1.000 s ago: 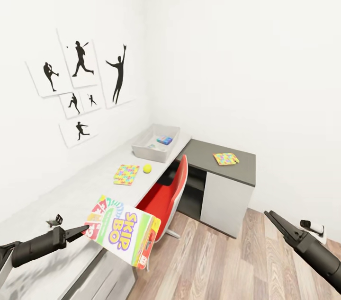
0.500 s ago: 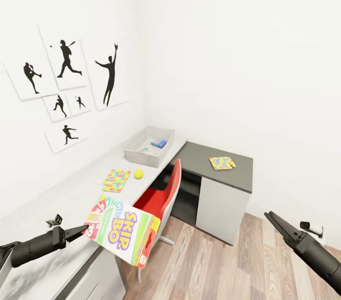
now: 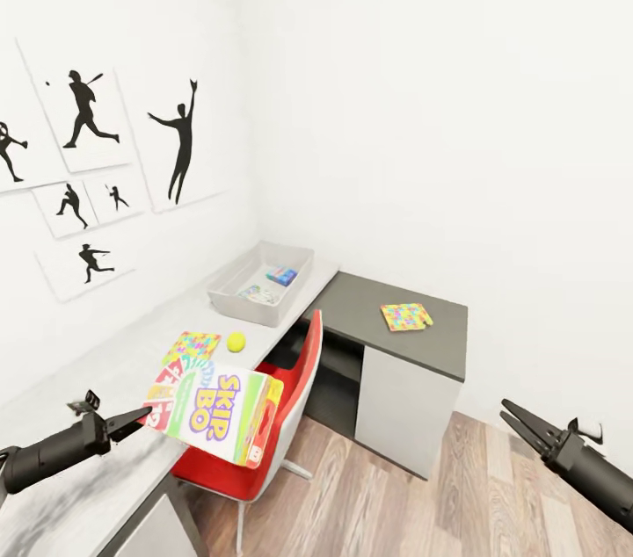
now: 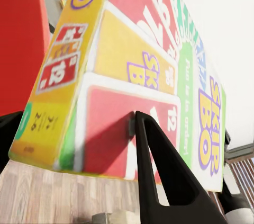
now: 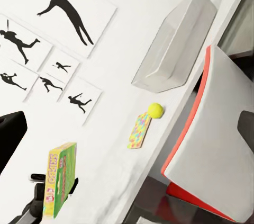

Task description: Put all the toys in the child's room - the three board games (two on the bed and one on the table), the two jigsaw puzzles on the table, and the tennis ball on the table - inside the toy box on the table in the child's room.

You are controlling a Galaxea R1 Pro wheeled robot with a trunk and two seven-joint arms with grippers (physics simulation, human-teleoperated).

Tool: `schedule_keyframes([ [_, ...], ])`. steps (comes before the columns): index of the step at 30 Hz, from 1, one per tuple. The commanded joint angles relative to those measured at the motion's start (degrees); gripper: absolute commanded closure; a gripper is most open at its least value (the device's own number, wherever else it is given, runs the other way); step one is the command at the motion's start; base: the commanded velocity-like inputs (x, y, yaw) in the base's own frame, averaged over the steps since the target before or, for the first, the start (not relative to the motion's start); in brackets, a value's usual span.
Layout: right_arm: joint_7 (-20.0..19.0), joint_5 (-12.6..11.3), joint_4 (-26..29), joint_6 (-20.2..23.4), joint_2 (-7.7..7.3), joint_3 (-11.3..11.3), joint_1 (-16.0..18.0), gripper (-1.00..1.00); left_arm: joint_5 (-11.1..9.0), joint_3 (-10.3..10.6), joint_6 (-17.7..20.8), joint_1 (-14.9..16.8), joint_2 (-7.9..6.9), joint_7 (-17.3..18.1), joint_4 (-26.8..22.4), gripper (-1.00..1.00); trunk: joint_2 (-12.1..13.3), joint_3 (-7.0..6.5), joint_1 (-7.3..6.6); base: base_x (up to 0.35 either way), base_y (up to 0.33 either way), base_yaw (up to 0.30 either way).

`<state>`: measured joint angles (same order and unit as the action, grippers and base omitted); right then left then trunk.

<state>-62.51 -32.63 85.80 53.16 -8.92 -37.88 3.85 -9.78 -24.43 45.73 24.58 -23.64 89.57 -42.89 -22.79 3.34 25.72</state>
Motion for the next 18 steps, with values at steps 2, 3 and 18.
schedule_keyframes([
  [2, -0.31, 0.16, -0.06, -0.43, 0.24, -0.17, 0.06, -1.00, -0.09, -1.25, 0.71, 0.04, -0.38, 0.43, -0.03, 1.00, -0.12, 0.13, 0.06, 0.232, -0.141, 0.000],
  [3, -0.35, 0.25, -0.08, -1.31, 0.36, -0.21, 0.04, -1.00, -0.09, -1.98, 0.78, 0.03, -0.52, 0.43, -0.05, 1.00, -0.12, 0.13, 0.06, 0.215, -0.148, 0.000],
  [18, -0.23, -0.16, 0.52, -5.24, 0.62, 0.05, 0.04, -1.00, -0.06, -10.83, 1.99, -0.06, -0.88, 0.43, -0.09, 1.00, -0.12, 0.13, 0.06, 0.150, -0.160, 0.000],
])
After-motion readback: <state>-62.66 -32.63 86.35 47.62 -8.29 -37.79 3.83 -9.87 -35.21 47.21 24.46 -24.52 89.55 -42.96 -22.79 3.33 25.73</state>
